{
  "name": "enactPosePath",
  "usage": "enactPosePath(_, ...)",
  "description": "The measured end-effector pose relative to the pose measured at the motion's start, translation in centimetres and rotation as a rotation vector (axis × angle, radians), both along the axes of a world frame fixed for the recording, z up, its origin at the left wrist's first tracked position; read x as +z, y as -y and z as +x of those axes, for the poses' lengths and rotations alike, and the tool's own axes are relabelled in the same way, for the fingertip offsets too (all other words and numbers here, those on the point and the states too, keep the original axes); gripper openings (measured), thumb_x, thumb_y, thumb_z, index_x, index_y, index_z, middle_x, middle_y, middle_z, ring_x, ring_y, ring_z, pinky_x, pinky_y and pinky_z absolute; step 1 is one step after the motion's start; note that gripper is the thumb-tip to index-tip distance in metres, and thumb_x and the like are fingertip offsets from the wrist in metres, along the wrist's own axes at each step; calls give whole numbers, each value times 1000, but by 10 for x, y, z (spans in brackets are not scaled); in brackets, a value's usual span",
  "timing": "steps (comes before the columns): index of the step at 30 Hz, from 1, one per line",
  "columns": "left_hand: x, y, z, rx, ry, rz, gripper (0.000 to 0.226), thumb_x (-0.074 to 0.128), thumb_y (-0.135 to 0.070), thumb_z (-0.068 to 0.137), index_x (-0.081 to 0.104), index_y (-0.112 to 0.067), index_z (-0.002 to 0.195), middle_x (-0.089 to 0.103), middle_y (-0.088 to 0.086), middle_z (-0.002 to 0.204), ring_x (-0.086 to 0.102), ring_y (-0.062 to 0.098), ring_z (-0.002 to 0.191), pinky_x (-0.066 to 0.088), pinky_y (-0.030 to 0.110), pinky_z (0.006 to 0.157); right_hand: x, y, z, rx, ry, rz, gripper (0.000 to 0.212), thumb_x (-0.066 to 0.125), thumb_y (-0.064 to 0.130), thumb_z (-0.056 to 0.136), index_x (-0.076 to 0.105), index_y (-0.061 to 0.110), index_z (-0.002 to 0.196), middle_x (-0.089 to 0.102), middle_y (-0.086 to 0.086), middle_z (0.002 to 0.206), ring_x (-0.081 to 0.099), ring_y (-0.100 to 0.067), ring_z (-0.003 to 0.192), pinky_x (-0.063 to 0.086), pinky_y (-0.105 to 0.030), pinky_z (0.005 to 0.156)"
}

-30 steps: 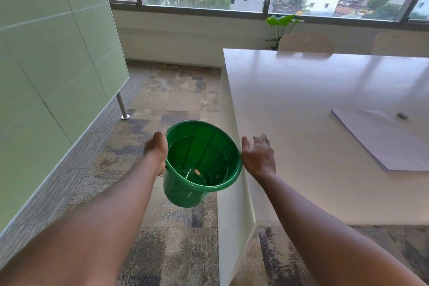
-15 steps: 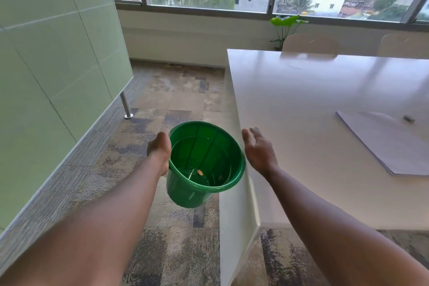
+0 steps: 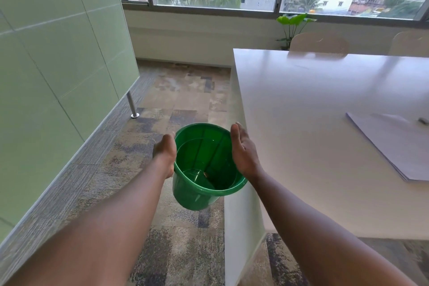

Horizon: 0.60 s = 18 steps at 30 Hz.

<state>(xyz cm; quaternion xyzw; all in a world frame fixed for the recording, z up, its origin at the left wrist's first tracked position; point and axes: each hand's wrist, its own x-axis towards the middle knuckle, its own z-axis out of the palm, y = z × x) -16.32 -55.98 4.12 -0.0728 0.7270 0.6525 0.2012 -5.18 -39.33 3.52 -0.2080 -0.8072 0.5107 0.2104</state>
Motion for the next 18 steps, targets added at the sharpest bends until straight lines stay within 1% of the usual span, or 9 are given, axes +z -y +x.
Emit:
enactPosePath(3,0,-1,-1,4,-9,26,34,39,-30,97,59,-21,71,64,11,87,62,27,76,52,30,55,4,-3,-3,-33,-14,40,80,25,69,92,40,15,150,42,-8,154,37,-24,142,26,-32,116)
enactPosePath(5,-2,-2,-2,-6,-11,32,35,38,-30,97,59,-21,70,64,12,89,61,27,76,52,29,54,2,-16,-2,-100,25,100,89,21,79,89,43,14,146,46,-11,150,41,-28,140,30,-42,118)
enactPosePath(6,-2,-2,-2,-3,-16,34,36,38,-30,98,59,-21,70,64,13,90,61,27,77,51,30,56,-1,-24,0,-135,71,136,87,22,77,92,41,13,147,43,-12,152,38,-29,142,29,-45,119)
enactPosePath(9,-5,-2,-2,6,-14,40,37,38,-30,99,60,-20,72,65,13,90,62,27,78,50,31,58,-12,-41,11,-266,274,257,71,30,58,101,35,5,149,32,-16,157,25,-30,147,20,-47,121)
enactPosePath(12,-6,-2,-3,8,-8,46,37,38,-30,98,62,-20,72,65,14,92,63,29,81,50,31,60,-24,-45,20,-297,431,360,75,24,59,101,39,1,145,35,-21,153,25,-32,146,16,-47,122)
enactPosePath(14,-8,-2,-5,7,-3,44,37,38,-31,97,61,-20,71,66,14,93,63,29,82,51,33,62,-26,-36,14,-236,406,351,79,21,64,99,41,2,145,36,-20,152,24,-31,146,15,-44,123)
enactPosePath(15,-8,-2,-6,6,1,43,36,38,-31,97,61,-20,72,66,13,92,63,29,82,51,33,63,-24,-29,10,-192,349,309,78,22,65,99,43,4,143,38,-19,151,26,-31,145,17,-43,122)
enactPosePath(17,-9,-2,-6,3,13,39,35,39,-32,97,62,-20,74,66,13,91,63,29,82,51,34,62,-17,-11,0,-93,199,178,68,26,59,101,48,8,140,39,-15,153,28,-28,145,21,-37,118)
enactPosePath(18,-10,-2,-6,6,11,41,34,39,-32,97,63,-19,76,67,13,91,64,29,83,52,34,62,-12,-2,-5,-56,136,119,63,28,56,102,48,12,142,35,-11,157,25,-24,148,20,-35,118)
